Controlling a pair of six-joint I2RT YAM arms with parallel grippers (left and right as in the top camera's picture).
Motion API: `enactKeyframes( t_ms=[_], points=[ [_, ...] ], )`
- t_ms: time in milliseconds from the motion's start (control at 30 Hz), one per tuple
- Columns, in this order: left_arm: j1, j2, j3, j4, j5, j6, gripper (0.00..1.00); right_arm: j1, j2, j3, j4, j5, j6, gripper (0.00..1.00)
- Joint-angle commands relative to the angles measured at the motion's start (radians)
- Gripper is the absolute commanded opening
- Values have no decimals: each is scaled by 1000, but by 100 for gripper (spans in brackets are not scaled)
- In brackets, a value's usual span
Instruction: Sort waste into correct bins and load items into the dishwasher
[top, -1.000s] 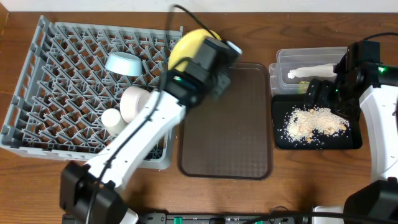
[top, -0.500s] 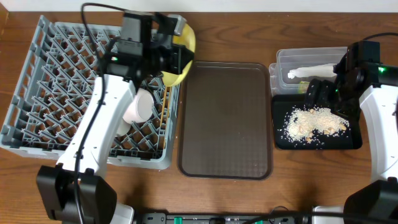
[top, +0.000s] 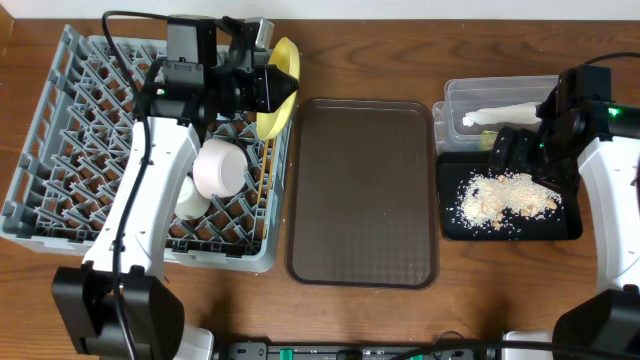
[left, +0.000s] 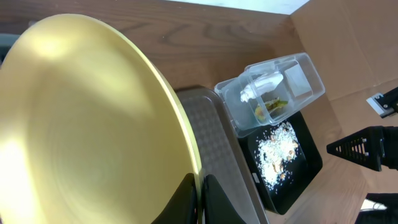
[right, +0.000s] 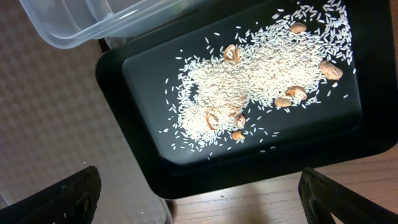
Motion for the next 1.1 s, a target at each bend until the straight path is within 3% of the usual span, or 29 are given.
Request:
enactKeyframes(
  t_ms=[0, 233, 267, 333, 367, 433, 633, 700, 867, 967, 1067],
  points=[
    [5, 39, -1, 5, 23, -13, 7, -3, -20, 16, -2, -5, -9, 99],
    [19, 90, -1, 16, -43, -13, 10, -3, -20, 16, -3, -5, -9, 99],
    [26, 90, -1, 19, -88, -13, 17, -3, -20, 16, -6, -5, -9, 99],
    [43, 89, -1, 31, -137, -13, 57, -3, -20, 16, -6, -5, -10, 99],
    [61, 87, 0, 47, -138, -13, 69, -3, -20, 16, -6, -5, -10, 99],
    [85, 79, 5, 58, -138, -13, 81, -3, -20, 16, -5, -5, -10, 99],
    [146, 8, 22, 50, -158, -13, 84, -3, -20, 16, 3, -5, -9, 99],
    [148, -33, 22, -6, -237, -12, 85, -3, -20, 16, 33, -6, -8, 99],
    [128, -58, 17, -318, -583, -13, 86, -2, -20, 16, 226, -131, -2, 99],
    [129, -58, 13, -452, -645, -13, 86, 16, -16, 15, 347, -129, -80, 99],
    [129, -58, 13, -548, -648, -13, 86, 38, -6, 15, 365, -129, -193, 99]
  ],
)
